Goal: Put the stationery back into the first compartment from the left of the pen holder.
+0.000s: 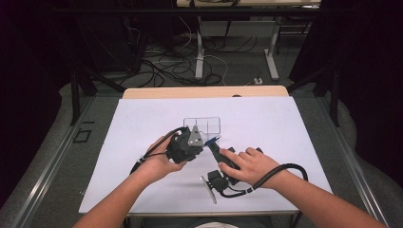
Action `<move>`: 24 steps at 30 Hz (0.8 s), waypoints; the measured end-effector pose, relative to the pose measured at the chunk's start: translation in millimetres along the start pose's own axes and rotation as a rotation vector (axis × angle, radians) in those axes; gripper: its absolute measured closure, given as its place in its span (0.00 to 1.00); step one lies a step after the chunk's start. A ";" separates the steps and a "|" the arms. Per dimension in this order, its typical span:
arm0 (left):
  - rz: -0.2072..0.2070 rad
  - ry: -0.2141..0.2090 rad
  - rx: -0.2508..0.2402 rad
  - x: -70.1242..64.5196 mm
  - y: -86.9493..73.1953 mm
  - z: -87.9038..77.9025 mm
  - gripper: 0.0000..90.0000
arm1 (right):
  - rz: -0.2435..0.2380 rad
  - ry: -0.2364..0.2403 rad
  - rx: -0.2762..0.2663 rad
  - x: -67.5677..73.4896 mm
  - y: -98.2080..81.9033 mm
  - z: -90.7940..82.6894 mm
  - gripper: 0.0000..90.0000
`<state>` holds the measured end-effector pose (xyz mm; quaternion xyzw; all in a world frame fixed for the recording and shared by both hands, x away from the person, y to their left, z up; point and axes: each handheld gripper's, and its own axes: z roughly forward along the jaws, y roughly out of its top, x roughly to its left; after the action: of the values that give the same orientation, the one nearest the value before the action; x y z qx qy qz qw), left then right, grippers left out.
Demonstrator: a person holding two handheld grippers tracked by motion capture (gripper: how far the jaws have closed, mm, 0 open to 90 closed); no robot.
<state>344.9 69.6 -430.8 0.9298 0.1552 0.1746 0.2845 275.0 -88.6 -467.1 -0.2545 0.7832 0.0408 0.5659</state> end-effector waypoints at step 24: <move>-0.254 0.079 -0.227 38.1 -5.6 -21.5 0.88 | 0.350 0.047 0.004 -14.1 -16.8 10.1 0.40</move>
<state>368.9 99.1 -408.3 0.8570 0.2616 0.1900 0.4013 294.5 -94.7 -454.2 -0.1139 0.8285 0.1311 0.5323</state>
